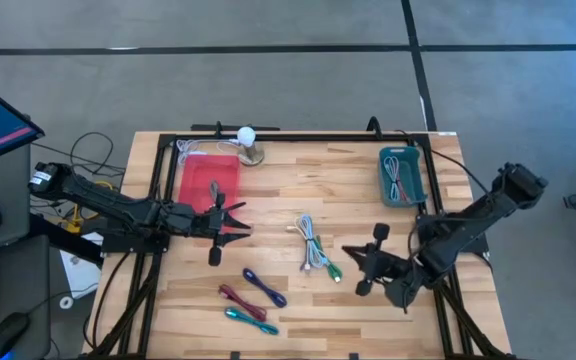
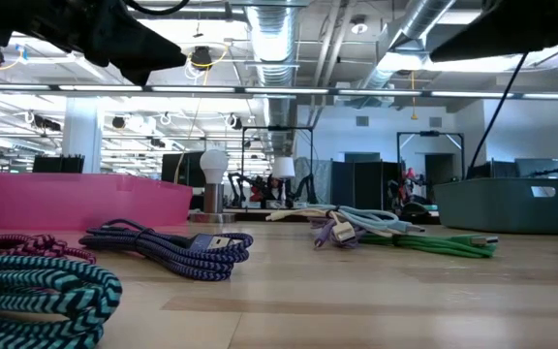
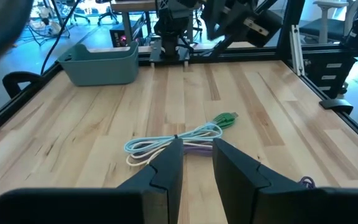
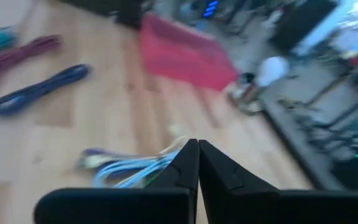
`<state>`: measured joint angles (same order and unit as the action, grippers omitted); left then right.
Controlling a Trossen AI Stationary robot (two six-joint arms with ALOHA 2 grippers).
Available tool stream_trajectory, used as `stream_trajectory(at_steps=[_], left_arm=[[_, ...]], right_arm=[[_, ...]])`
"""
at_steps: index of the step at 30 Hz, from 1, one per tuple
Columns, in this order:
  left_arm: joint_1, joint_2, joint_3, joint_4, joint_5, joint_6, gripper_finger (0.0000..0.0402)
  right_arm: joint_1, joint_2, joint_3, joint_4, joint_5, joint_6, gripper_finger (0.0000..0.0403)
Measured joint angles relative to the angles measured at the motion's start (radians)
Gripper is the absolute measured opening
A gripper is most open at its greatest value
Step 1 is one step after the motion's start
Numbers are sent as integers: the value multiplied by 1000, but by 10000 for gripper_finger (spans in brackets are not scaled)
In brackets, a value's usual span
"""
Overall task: Pick & Place USB Port
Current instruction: Put the light blue charger cable into the blue bin
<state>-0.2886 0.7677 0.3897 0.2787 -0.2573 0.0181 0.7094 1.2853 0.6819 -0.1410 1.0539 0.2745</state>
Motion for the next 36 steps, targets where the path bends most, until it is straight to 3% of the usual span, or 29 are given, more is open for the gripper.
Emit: stream_trajectory(at_steps=[6, 15, 19, 21, 25, 27, 36], left_arm=[[0, 0, 0, 0, 0, 0, 87], [0, 0, 0, 0, 0, 0, 87], [0, 0, 0, 0, 0, 0, 87], [0, 0, 0, 0, 0, 0, 87], [0, 0, 0, 0, 0, 0, 87], [0, 0, 0, 0, 0, 0, 87], [0, 0, 0, 0, 0, 0, 87]], right_arm=[[-31, 3, 0, 0, 66, -2, 4], [-104, 3, 0, 19, -32, -3, 4], [-156, 3, 0, 63, -44, 110, 2], [-200, 3, 5, 77, -134, 214, 3], [-312, 11, 21, 71, -505, 447, 24], [-355, 46, 29, 73, -632, 512, 46], [-440, 178, 56, 71, -776, 603, 164]])
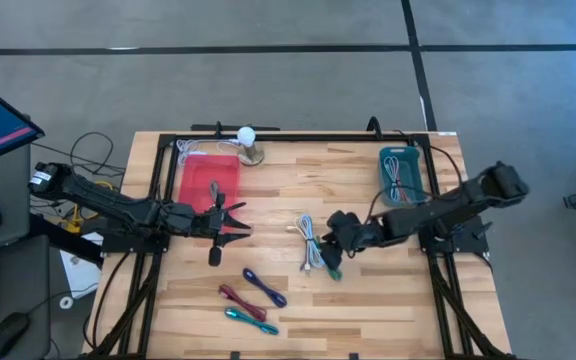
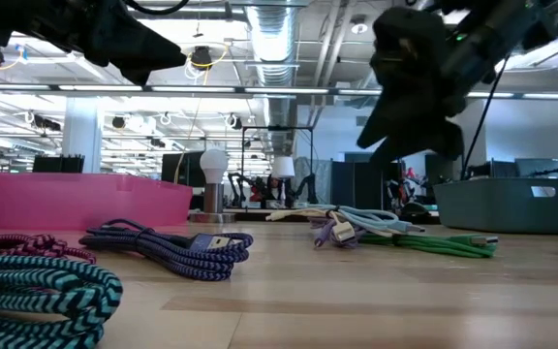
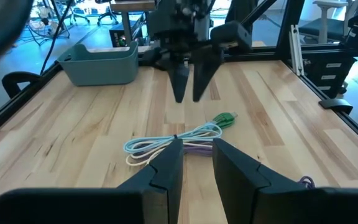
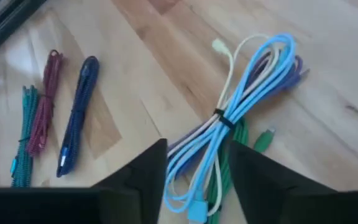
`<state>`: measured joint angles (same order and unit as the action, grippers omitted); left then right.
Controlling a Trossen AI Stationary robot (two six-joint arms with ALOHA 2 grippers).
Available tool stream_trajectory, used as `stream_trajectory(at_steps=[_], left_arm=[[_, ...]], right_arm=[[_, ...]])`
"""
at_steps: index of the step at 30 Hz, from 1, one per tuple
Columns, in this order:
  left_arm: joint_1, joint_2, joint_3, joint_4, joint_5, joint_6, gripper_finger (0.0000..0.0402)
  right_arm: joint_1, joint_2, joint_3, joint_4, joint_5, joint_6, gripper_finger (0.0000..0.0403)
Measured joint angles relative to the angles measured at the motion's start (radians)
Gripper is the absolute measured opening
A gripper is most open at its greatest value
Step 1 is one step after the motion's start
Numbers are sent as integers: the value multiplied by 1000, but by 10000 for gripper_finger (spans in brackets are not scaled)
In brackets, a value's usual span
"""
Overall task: Pick & Place USB Port
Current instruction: Put the light blue charger cable into the blue bin
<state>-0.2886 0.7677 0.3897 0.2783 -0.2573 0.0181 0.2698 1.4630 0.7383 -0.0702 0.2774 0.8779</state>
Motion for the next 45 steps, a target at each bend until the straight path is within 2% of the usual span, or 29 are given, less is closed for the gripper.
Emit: stream_trajectory(at_steps=[6, 14, 23, 34, 45], left_arm=[[0, 0, 0, 0, 0, 0, 87], [0, 0, 0, 0, 0, 0, 87], [0, 0, 0, 0, 0, 0, 87], [0, 0, 0, 0, 0, 0, 87], [0, 0, 0, 0, 0, 0, 87]], right_arm=[[-28, 56, 6, -1, -97, 85, 206], [-39, 149, 6, 13, -153, 118, 206], [-41, 179, 5, 72, -149, 84, 165], [-51, 179, 5, 82, -148, 55, 71], [-57, 179, 5, 81, -149, 58, 59]])
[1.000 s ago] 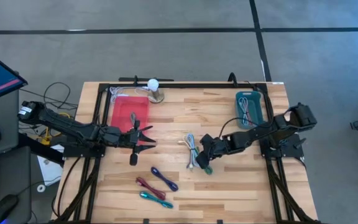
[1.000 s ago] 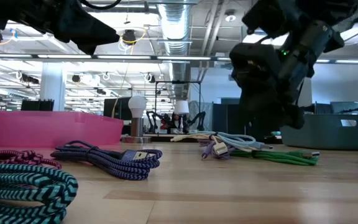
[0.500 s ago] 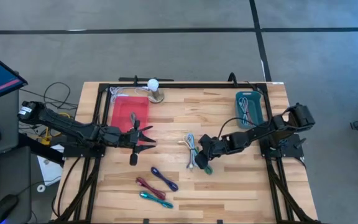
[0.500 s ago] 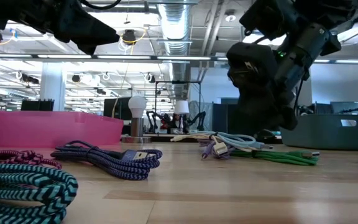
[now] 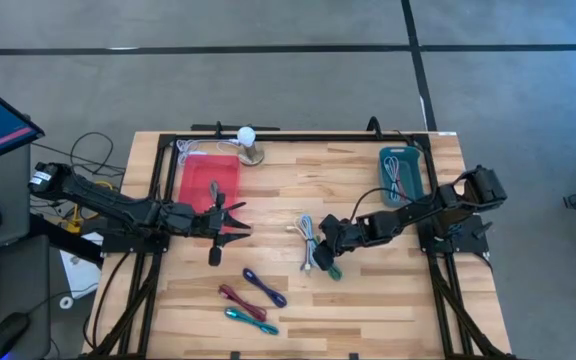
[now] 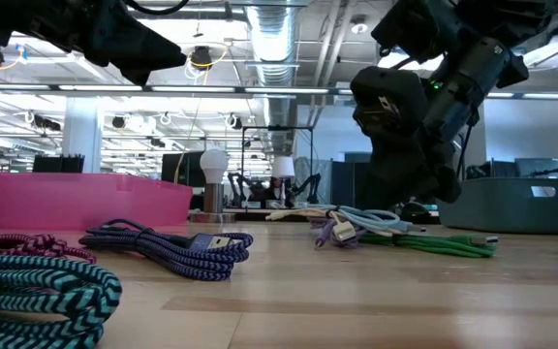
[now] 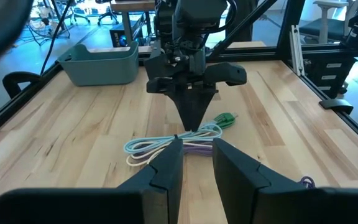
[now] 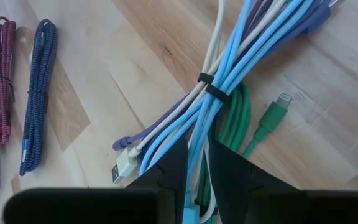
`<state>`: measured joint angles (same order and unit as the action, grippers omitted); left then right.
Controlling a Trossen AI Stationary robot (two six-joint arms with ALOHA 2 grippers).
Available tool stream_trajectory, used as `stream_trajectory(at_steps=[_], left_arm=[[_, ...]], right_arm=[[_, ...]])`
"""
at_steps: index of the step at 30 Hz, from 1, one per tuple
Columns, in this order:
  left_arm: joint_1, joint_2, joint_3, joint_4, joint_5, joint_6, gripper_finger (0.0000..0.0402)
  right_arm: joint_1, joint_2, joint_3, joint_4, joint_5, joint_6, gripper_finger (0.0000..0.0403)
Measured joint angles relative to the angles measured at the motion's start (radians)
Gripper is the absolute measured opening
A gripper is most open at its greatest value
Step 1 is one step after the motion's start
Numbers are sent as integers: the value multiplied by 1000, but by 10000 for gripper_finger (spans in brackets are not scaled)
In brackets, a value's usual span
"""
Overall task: Pick & Place USB Port
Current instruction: Put the light blue charger cable into the blue bin
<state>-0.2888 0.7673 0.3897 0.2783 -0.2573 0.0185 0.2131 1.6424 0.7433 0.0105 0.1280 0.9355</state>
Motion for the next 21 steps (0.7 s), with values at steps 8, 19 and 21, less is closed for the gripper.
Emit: stream_trajectory(at_steps=[8, 19, 21], left_arm=[[0, 0, 0, 0, 0, 0, 87], [0, 0, 0, 0, 0, 0, 87], [0, 0, 0, 0, 0, 0, 87]], right_arm=[[0, 0, 0, -2, -4, 0, 59], [-3, 6, 0, 3, -3, 0, 59], [-8, 33, 1, 20, -8, 10, 59]])
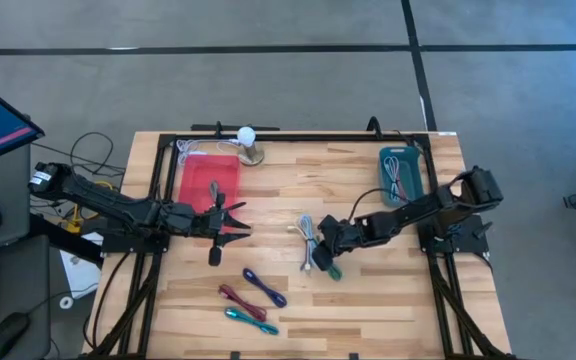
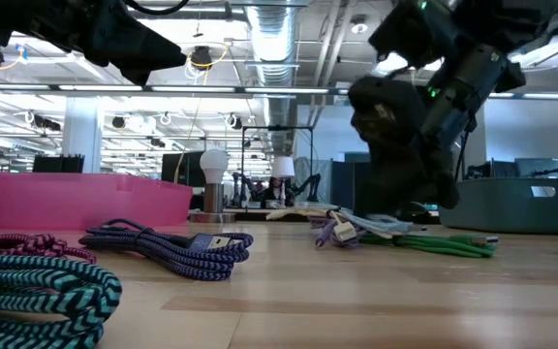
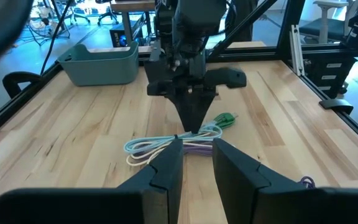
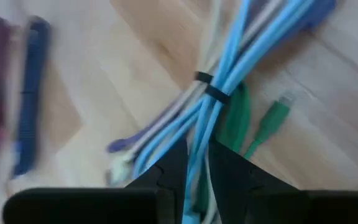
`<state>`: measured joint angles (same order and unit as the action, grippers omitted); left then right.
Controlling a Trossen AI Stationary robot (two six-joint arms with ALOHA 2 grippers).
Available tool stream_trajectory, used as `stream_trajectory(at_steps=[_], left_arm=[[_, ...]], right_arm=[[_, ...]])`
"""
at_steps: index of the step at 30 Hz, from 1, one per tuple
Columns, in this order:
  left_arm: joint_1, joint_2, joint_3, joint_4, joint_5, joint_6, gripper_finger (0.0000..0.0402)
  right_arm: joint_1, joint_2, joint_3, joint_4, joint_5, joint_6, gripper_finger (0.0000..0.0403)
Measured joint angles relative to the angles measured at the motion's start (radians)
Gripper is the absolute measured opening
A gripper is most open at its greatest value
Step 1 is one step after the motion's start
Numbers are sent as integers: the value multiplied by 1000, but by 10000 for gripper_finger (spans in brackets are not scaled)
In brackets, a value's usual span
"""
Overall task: Pick & Place USB Port
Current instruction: Put the light blue charger cable into the blue bin
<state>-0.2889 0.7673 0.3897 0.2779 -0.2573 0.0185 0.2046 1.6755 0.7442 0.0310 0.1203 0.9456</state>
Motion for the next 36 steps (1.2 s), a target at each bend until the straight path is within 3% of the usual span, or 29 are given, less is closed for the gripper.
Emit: stream_trajectory(at_steps=[7, 13, 18, 36], left_arm=[[0, 0, 0, 0, 0, 0, 87], [0, 0, 0, 0, 0, 2, 87], [0, 0, 0, 0, 0, 3, 87], [0, 0, 0, 0, 0, 3, 87]], right_arm=[[-11, 118, 2, 154, -44, -10, 59], [-11, 95, -1, 163, -44, -35, 50], [-12, 15, -3, 96, -40, -70, 8], [-26, -364, -2, -252, 198, -136, 2]])
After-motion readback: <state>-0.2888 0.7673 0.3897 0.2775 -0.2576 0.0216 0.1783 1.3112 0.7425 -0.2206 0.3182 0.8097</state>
